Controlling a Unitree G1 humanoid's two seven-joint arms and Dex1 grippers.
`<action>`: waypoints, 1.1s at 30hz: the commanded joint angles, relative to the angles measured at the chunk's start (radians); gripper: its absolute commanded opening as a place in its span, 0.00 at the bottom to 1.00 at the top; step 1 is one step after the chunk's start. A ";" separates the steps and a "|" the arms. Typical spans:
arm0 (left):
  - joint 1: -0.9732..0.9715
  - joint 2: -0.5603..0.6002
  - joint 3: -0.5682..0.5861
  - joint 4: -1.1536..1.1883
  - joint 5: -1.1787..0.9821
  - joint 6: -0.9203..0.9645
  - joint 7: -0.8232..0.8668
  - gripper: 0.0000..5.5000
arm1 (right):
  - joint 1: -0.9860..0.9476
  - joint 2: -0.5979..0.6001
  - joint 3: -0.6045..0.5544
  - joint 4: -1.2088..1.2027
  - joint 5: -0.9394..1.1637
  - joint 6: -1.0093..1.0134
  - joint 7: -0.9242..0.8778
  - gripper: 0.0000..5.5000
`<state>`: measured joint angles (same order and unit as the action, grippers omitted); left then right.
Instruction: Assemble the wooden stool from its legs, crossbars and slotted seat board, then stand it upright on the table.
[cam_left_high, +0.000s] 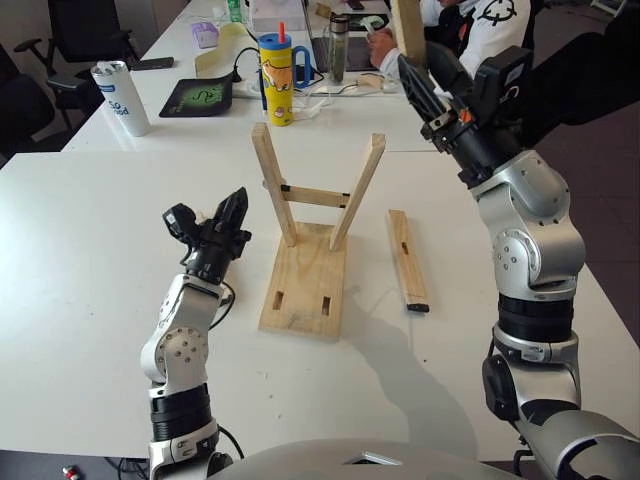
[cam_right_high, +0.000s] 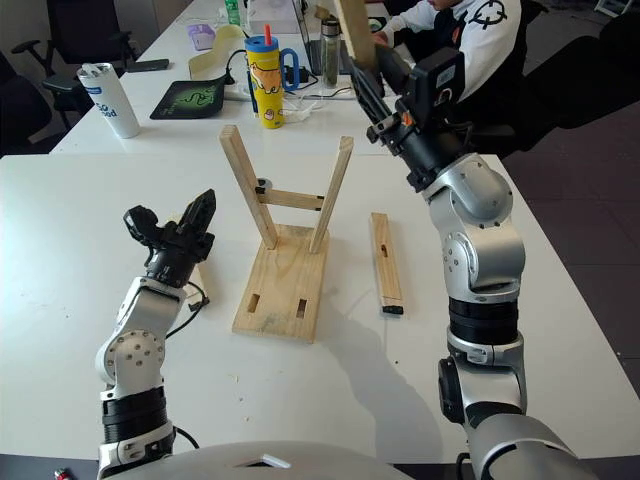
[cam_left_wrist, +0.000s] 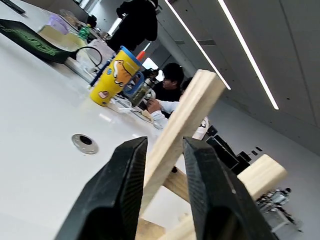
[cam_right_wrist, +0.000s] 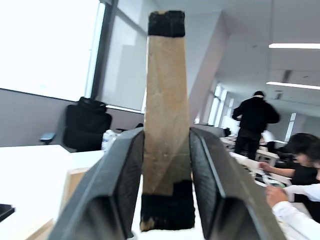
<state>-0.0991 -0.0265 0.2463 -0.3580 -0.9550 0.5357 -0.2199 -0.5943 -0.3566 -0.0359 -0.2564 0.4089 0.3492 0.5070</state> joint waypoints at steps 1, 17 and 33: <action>0.011 0.003 0.003 -0.045 -0.191 0.078 -0.002 0.36 | 0.099 -0.057 0.100 -0.021 -0.054 0.001 0.088 0.24; -0.043 0.002 -0.109 -0.012 -0.249 0.090 0.047 0.36 | 0.244 -0.055 0.251 -0.031 -0.195 -0.127 0.163 0.24; -0.042 0.027 -0.109 -0.011 -0.216 0.061 0.047 0.31 | 0.274 -0.060 0.263 -0.038 -0.199 -0.096 0.196 0.24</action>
<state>-0.1502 -0.0035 0.1554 -0.3618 -1.1920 0.5947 -0.1778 -0.3264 -0.4145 0.2229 -0.2755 0.2076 0.2425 0.6969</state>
